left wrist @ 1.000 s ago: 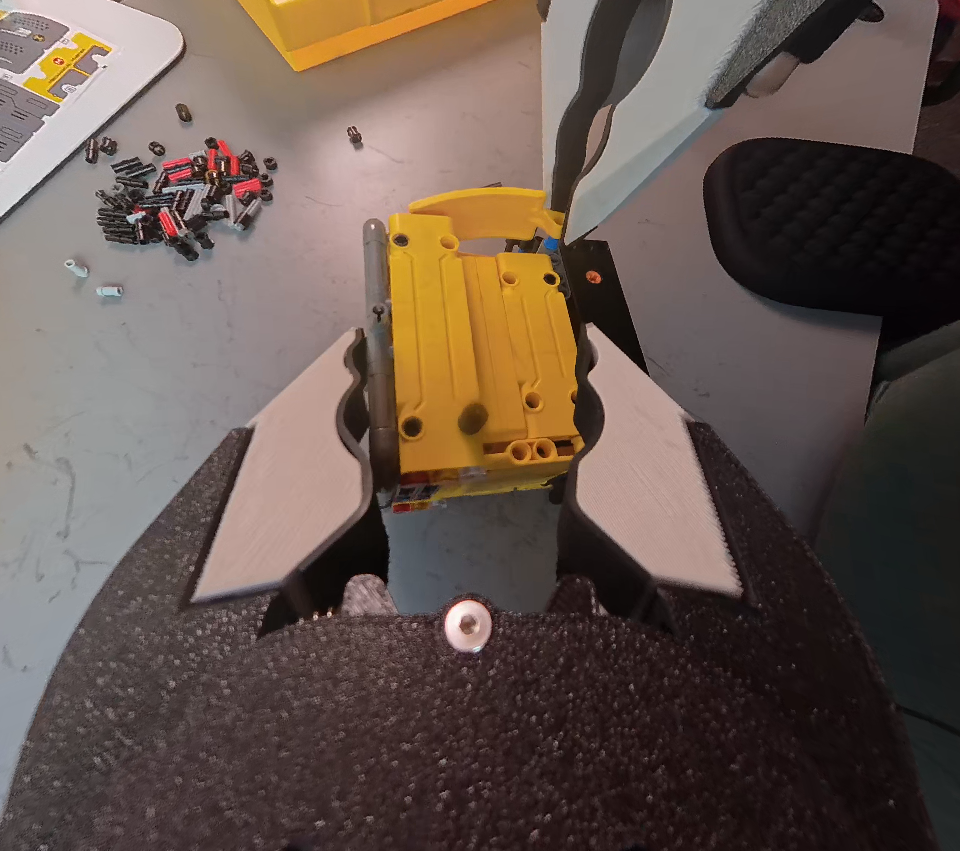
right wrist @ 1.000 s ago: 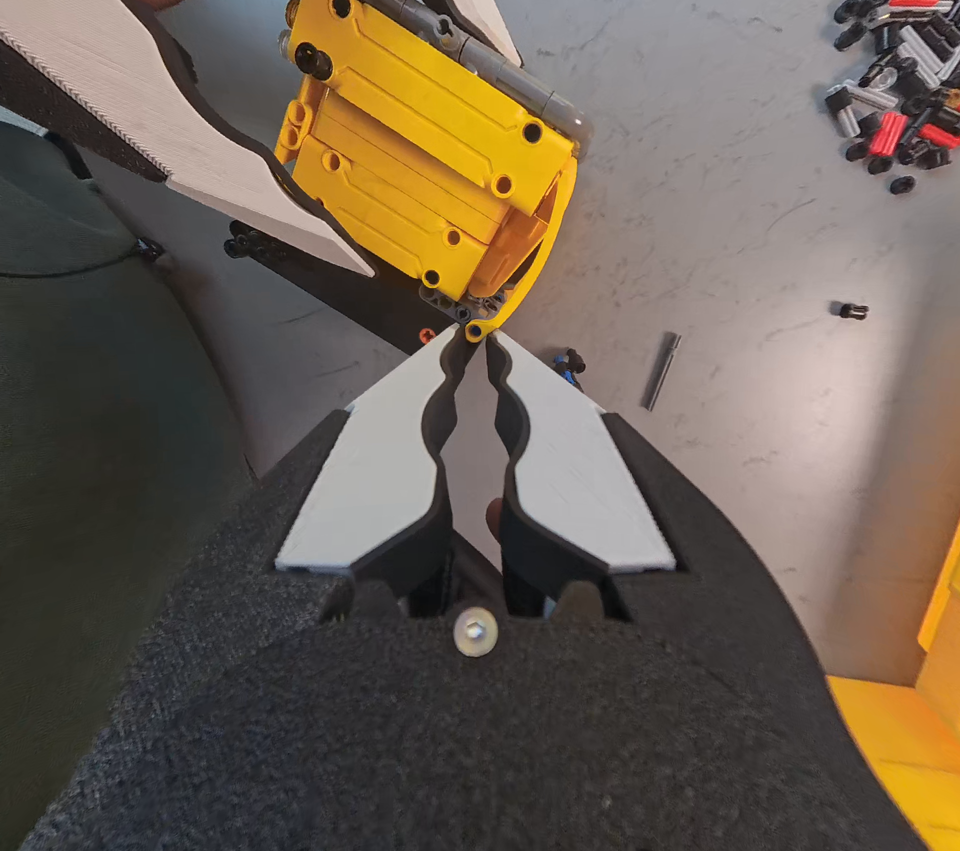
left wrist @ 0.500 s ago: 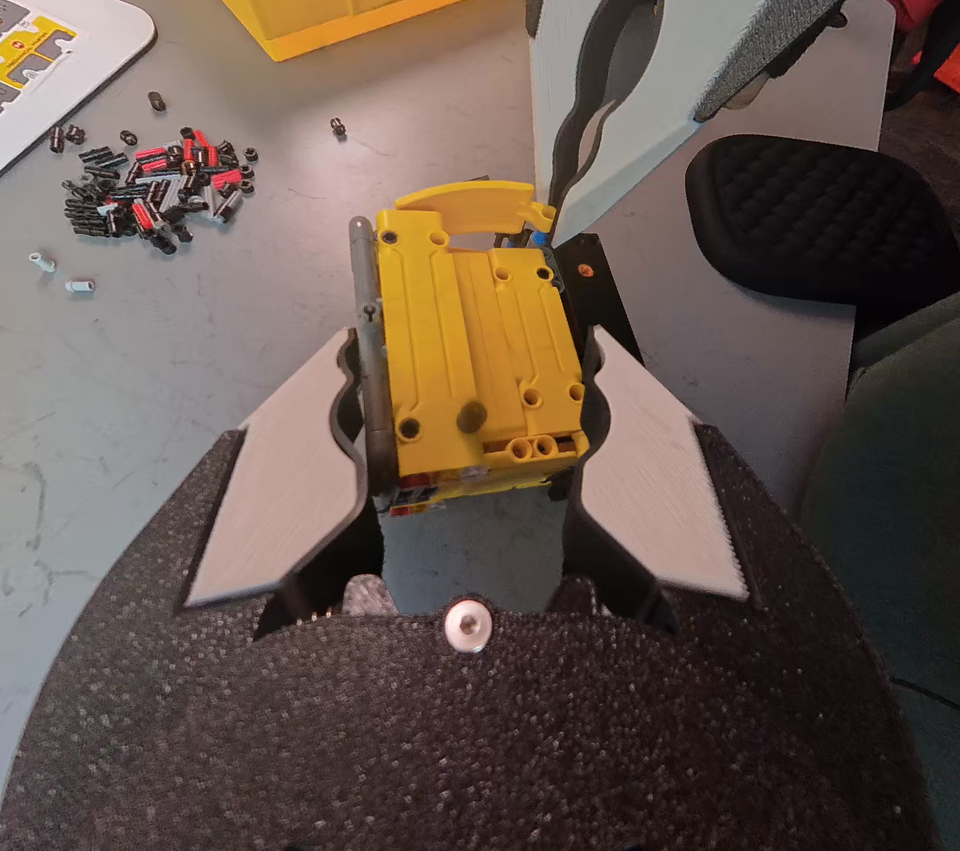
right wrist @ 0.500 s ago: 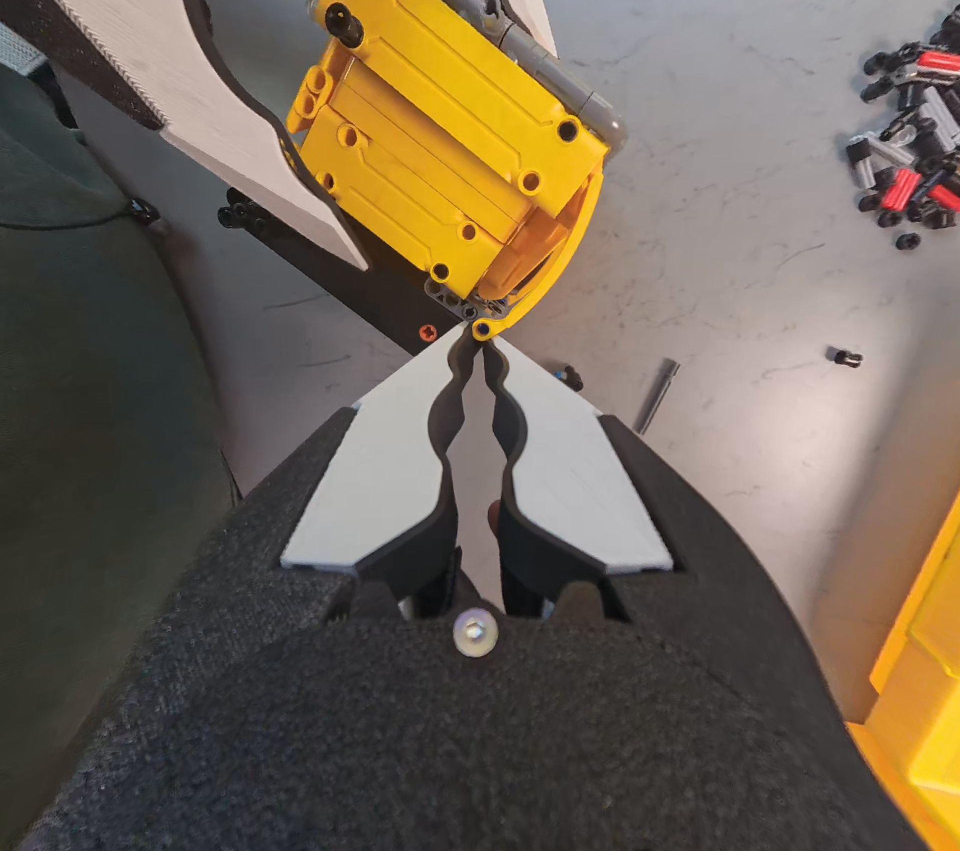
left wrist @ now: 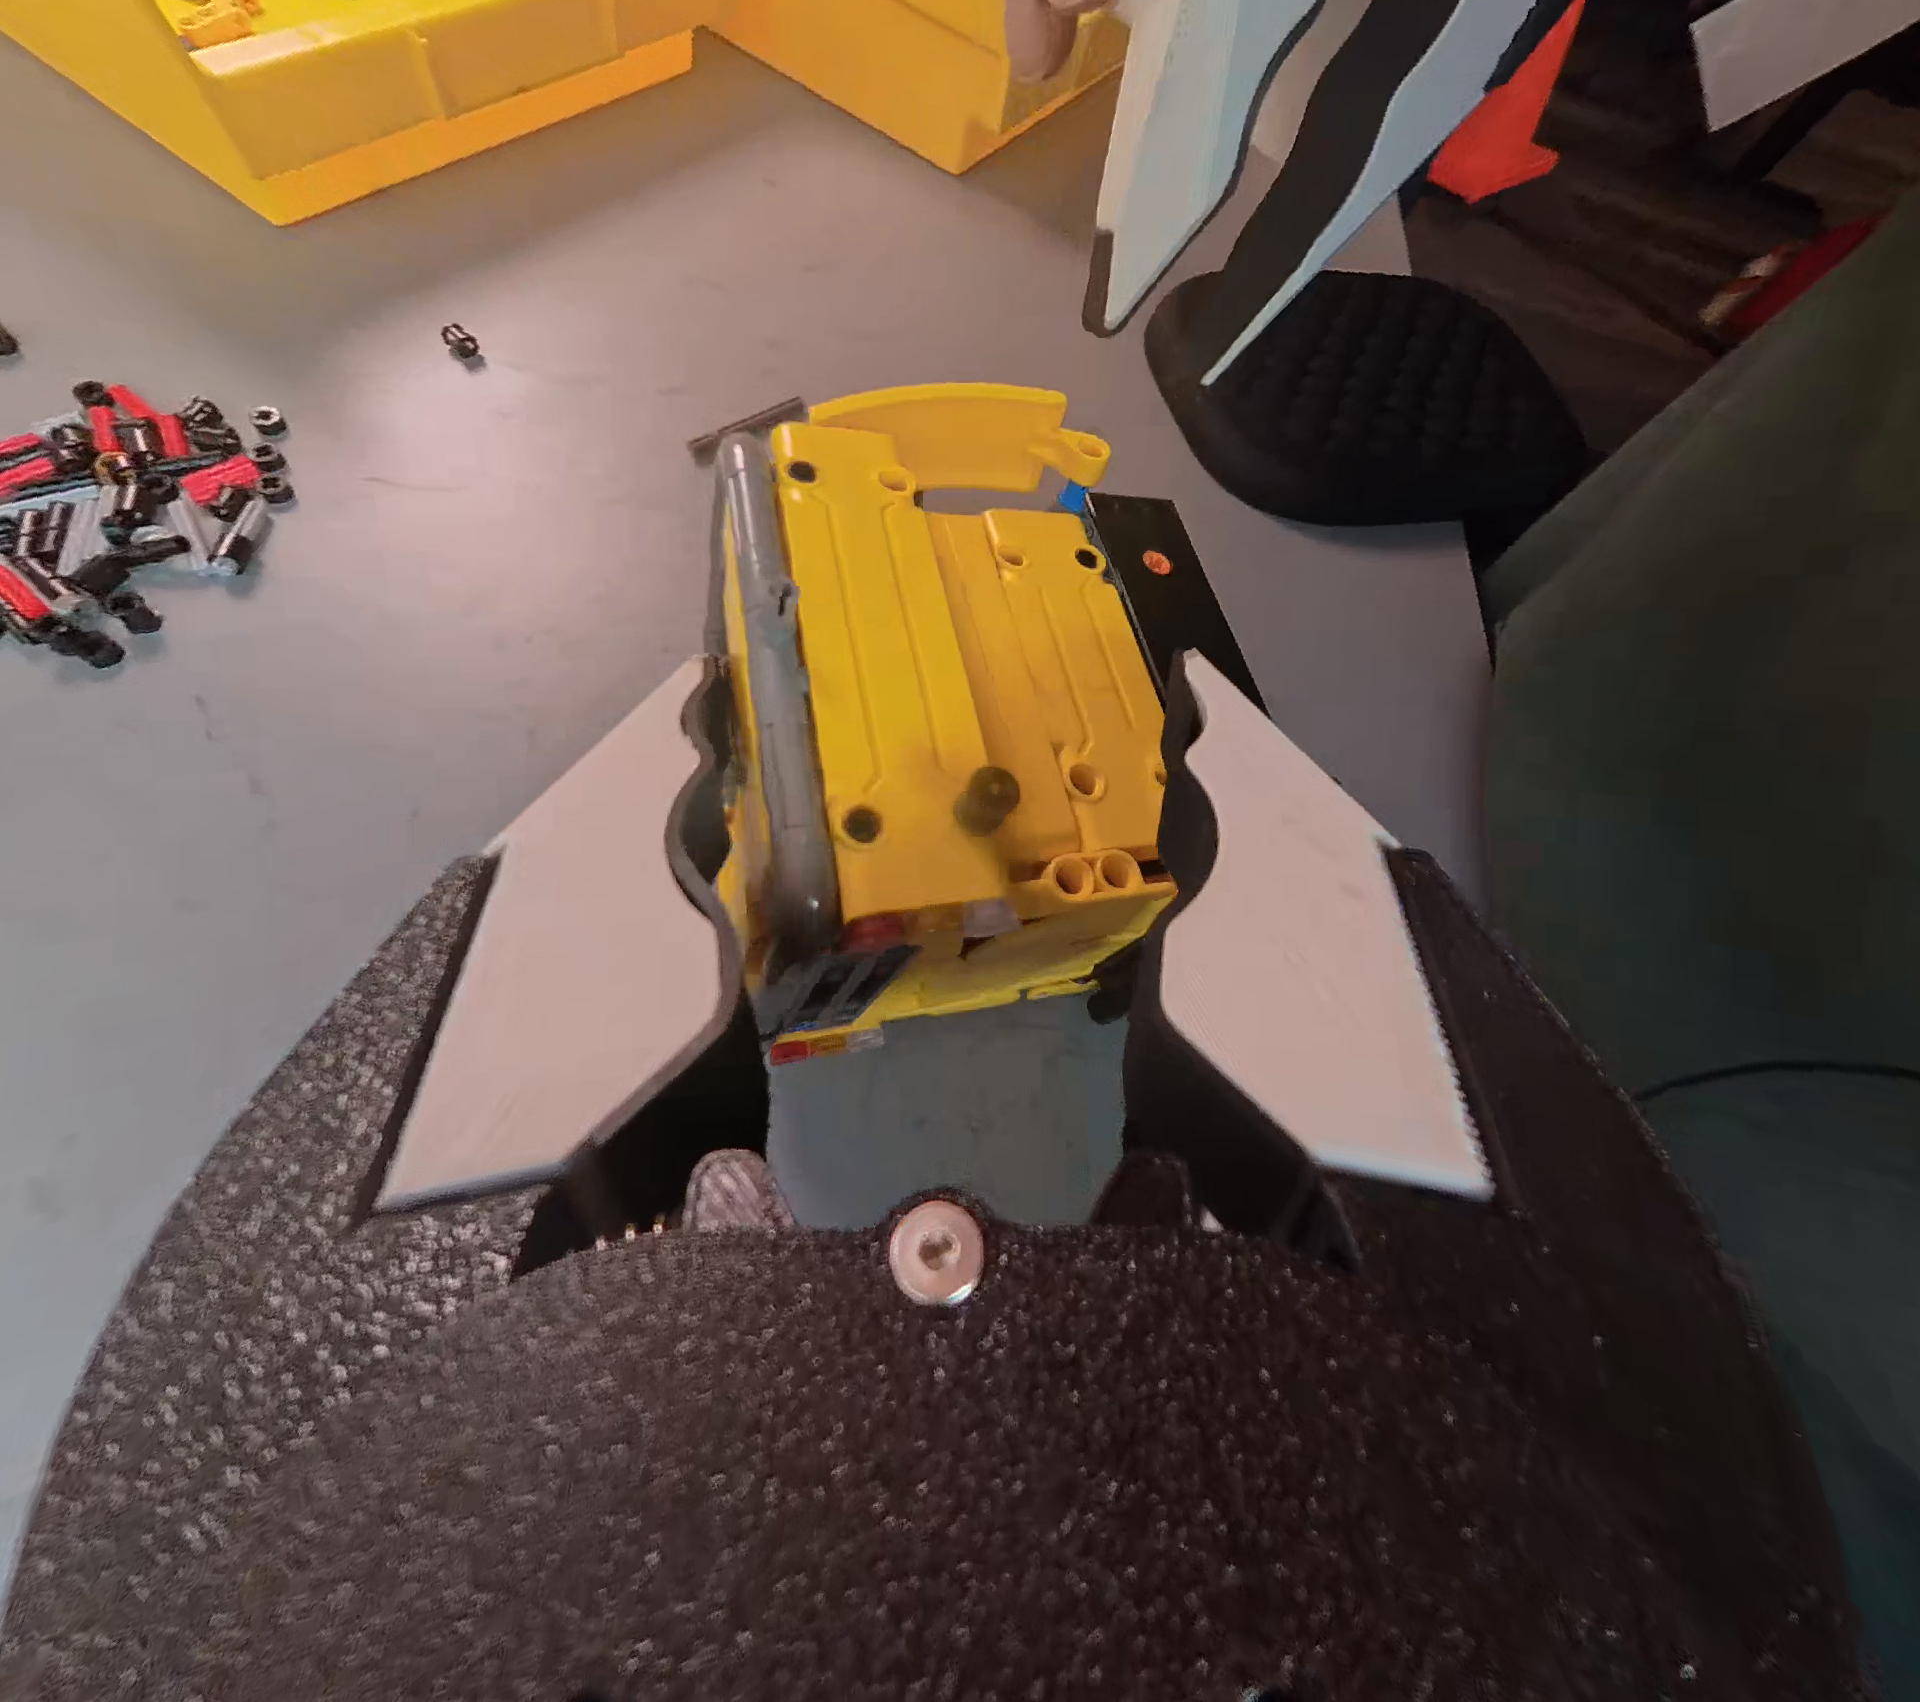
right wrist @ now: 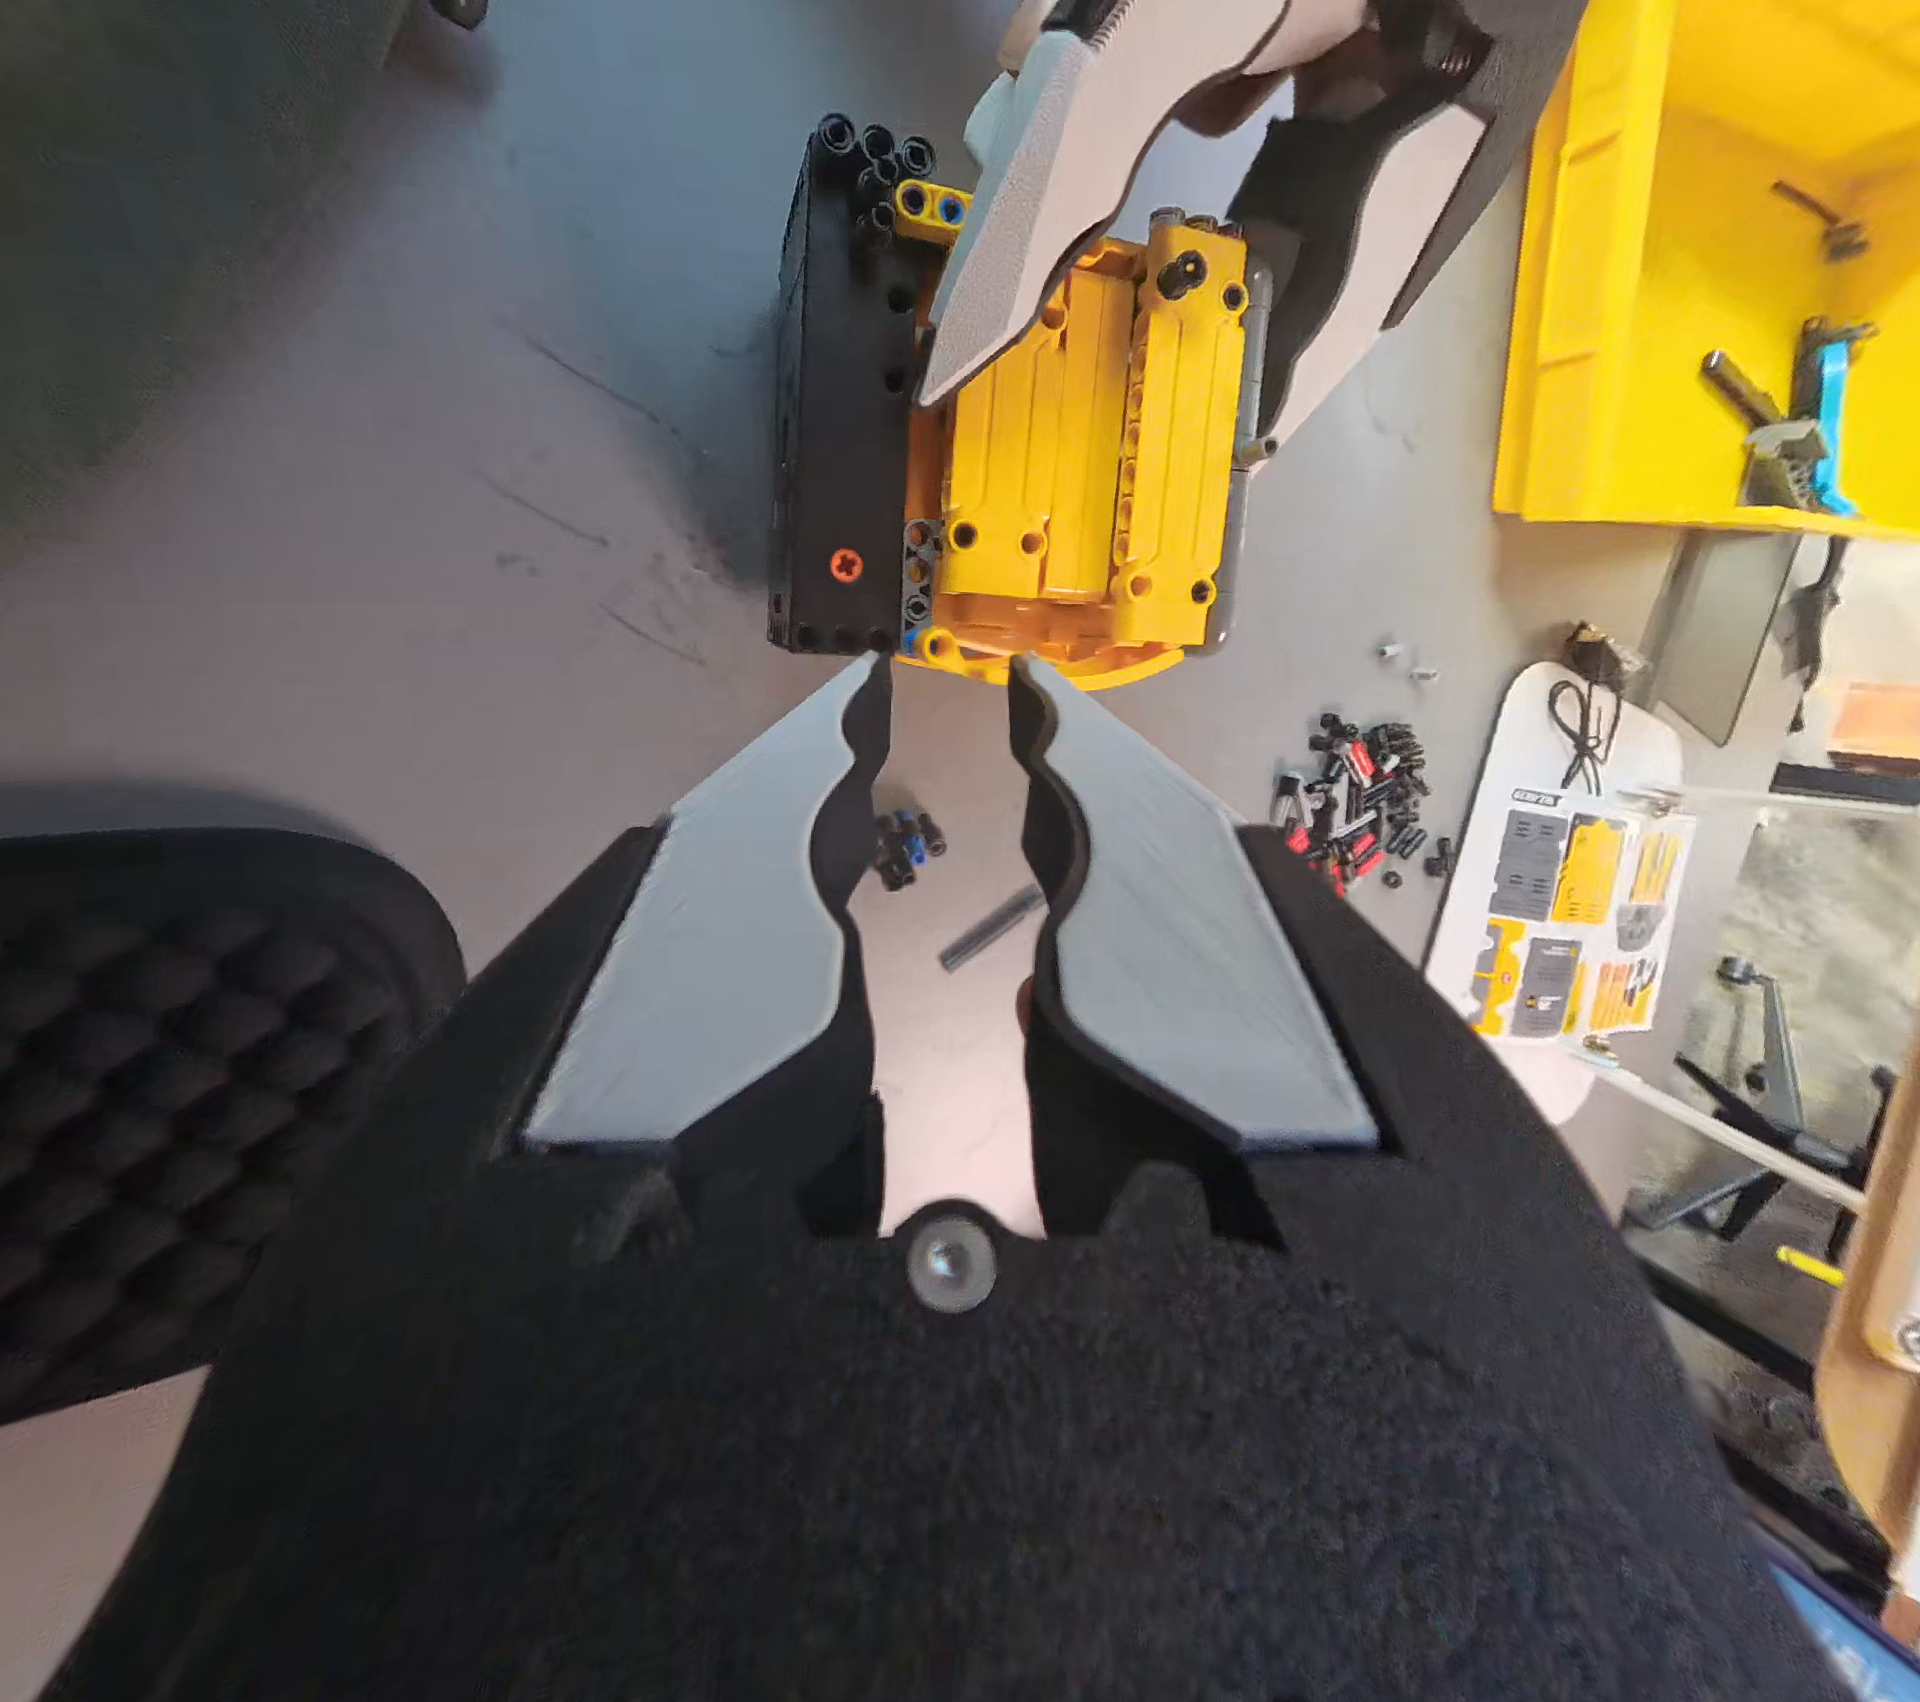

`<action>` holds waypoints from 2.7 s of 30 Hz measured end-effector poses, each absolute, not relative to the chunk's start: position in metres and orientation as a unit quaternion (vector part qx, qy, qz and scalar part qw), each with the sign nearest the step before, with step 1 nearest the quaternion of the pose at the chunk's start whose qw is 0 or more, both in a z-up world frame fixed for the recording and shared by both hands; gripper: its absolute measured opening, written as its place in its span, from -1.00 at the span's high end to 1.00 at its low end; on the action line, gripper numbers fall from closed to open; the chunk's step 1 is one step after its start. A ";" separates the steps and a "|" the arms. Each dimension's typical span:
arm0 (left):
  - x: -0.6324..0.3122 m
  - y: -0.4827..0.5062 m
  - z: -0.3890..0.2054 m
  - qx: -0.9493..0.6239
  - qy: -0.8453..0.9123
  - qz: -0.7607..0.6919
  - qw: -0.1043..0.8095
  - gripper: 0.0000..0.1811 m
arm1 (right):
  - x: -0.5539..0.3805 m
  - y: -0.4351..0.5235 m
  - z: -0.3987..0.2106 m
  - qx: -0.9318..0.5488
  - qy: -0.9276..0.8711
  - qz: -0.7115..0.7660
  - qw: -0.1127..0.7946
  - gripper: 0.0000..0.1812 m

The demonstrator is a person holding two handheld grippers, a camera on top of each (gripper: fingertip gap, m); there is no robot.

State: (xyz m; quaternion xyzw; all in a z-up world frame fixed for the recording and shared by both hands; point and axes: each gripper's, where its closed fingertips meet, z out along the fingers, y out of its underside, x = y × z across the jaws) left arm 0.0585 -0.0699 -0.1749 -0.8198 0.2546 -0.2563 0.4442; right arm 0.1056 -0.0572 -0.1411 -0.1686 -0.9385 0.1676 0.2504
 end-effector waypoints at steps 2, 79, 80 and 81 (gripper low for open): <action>0.060 -0.071 -0.170 -0.810 0.245 -0.298 0.441 -0.01 | 0.104 -0.061 -0.138 -0.144 -0.941 0.179 0.250 0.76; 0.083 -0.087 -0.178 -0.853 0.319 -0.134 0.391 -0.48 | 0.125 -0.077 -0.162 -0.109 -0.943 0.256 0.185 0.81; 0.083 -0.087 -0.177 -0.854 0.319 -0.130 0.390 -0.47 | 0.125 -0.075 -0.159 -0.104 -0.943 0.253 0.191 0.80; 0.082 -0.086 -0.177 -0.856 0.319 -0.123 0.387 -0.47 | 0.124 -0.074 -0.156 -0.097 -0.943 0.250 0.197 0.79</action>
